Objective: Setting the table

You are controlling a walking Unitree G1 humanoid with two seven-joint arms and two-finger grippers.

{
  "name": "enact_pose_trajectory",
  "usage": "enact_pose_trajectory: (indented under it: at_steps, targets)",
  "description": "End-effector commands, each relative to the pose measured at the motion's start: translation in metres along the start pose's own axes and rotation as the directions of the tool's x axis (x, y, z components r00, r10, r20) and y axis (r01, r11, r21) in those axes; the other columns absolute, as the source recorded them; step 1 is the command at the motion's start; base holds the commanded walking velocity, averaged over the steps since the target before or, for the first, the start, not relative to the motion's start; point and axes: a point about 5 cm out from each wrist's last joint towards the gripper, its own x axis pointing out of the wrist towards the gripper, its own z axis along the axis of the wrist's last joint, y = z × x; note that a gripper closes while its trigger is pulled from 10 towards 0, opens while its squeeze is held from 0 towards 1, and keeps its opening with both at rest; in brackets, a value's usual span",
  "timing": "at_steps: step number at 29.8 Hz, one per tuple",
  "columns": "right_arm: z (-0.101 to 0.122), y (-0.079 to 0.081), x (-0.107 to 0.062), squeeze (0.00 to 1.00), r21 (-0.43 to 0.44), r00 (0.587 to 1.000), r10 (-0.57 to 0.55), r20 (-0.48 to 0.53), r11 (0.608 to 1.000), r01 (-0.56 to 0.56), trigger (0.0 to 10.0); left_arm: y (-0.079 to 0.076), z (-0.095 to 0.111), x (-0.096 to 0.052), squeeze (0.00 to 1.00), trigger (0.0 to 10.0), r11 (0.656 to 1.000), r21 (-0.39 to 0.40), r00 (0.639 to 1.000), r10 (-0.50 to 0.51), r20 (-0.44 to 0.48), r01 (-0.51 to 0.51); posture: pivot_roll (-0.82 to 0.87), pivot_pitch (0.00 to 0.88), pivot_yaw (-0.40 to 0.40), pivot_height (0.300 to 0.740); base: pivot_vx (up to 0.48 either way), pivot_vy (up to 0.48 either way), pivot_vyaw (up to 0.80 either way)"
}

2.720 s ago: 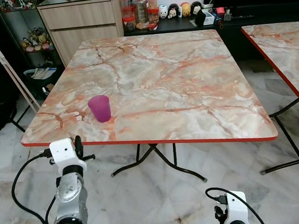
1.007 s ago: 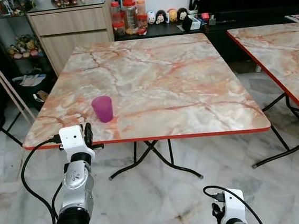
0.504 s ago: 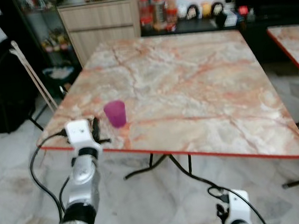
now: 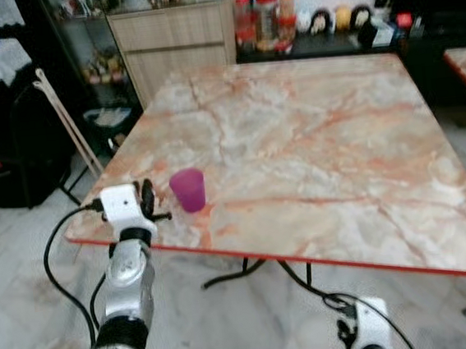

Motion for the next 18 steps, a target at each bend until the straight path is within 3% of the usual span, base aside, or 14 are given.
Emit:
enact_pose_trajectory:
  at_steps: [1,12,18]
  targets:
    - [-0.001,0.013,0.001,0.0,-0.003,0.999,0.028,-0.018,1.0,-0.028,10.0,0.011,0.005,0.001,0.0,10.0,1.0,0.008,1.0,0.025,0.017,-0.025,0.0,0.0,0.021,0.74,0.289,0.0,0.0]
    - [-0.014,0.006,-0.002,0.0,0.034,0.997,-0.009,-0.074,0.999,0.012,10.0,0.005,0.019,0.009,0.0,10.0,0.999,-0.02,0.998,-0.024,0.058,0.025,0.0,0.0,0.021,0.74,0.28,0.0,0.0]
    - [-0.024,-0.004,-0.006,0.0,0.005,0.993,-0.046,-0.113,0.999,0.047,10.0,0.01,0.032,0.016,0.0,10.0,0.996,-0.084,0.996,0.006,0.094,0.002,0.0,0.0,0.019,0.74,0.0,0.0,0.0]
